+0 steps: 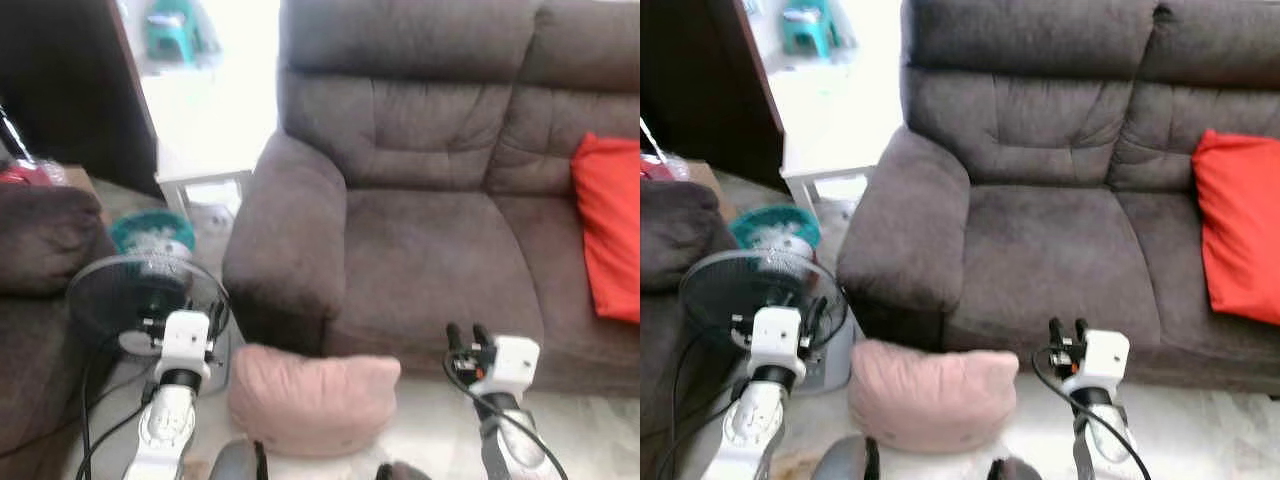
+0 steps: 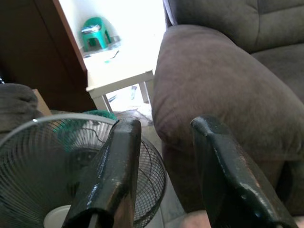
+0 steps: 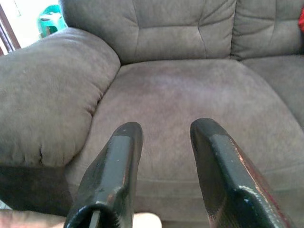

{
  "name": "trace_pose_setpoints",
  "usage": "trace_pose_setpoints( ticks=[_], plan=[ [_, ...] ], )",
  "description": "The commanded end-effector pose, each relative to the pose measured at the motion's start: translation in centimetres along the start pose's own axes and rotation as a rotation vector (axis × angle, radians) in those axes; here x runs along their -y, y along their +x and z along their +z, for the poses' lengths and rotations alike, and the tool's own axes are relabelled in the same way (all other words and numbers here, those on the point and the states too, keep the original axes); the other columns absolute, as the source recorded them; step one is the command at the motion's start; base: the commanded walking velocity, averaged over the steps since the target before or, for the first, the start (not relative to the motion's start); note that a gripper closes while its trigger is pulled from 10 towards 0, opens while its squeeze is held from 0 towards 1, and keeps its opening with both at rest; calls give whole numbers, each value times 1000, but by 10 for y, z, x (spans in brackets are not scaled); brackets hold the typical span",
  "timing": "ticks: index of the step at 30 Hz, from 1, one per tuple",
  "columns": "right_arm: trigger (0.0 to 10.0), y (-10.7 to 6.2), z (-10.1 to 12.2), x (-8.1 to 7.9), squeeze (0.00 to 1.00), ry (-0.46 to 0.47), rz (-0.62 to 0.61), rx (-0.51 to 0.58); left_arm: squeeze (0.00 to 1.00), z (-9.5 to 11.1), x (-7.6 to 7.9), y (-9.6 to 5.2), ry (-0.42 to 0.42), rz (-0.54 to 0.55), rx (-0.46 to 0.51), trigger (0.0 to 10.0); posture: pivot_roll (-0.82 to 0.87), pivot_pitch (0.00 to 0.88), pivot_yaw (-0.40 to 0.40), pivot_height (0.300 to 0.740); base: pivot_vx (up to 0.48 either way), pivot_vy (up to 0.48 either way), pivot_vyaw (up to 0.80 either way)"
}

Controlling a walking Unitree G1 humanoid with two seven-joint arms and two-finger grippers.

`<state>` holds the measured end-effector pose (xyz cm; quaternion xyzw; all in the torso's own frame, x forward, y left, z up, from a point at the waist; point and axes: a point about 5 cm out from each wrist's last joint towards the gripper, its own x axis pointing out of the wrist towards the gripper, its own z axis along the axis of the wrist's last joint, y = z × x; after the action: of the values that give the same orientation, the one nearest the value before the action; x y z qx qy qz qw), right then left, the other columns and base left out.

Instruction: Move the pillow to the sofa from floor

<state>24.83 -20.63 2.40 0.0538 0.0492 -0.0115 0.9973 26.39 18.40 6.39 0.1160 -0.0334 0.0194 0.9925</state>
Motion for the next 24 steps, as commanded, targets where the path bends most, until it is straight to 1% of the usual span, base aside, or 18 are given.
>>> trace_pose_setpoints(
  ticks=[1, 12, 20, 24],
  plan=[
    [10000, 0, 1, 0, 0, 10, -4, 7, 0, 0, 0, 1, -10, 3, -11, 10000, 47, 34, -33, 600, 0, 0, 0],
    [10000, 0, 1, 1, 0, 2, 5, -8, 0, 0, -1, 1, -17, 9, -14, 10000, 48, 44, -37, 600, 0, 0, 0],
    [10000, -1, 2, 1, 0, -1, 11, -13, 0, 0, -2, -1, -19, 17, -19, 10000, 49, 47, -40, 545, 0, 0, 0],
    [10000, -1, 3, 1, 0, 3, 5, -3, 0, -1, 0, -1, -19, 14, -22, 10000, 49, 48, -41, 540, 0, 0, 0]
  ],
)
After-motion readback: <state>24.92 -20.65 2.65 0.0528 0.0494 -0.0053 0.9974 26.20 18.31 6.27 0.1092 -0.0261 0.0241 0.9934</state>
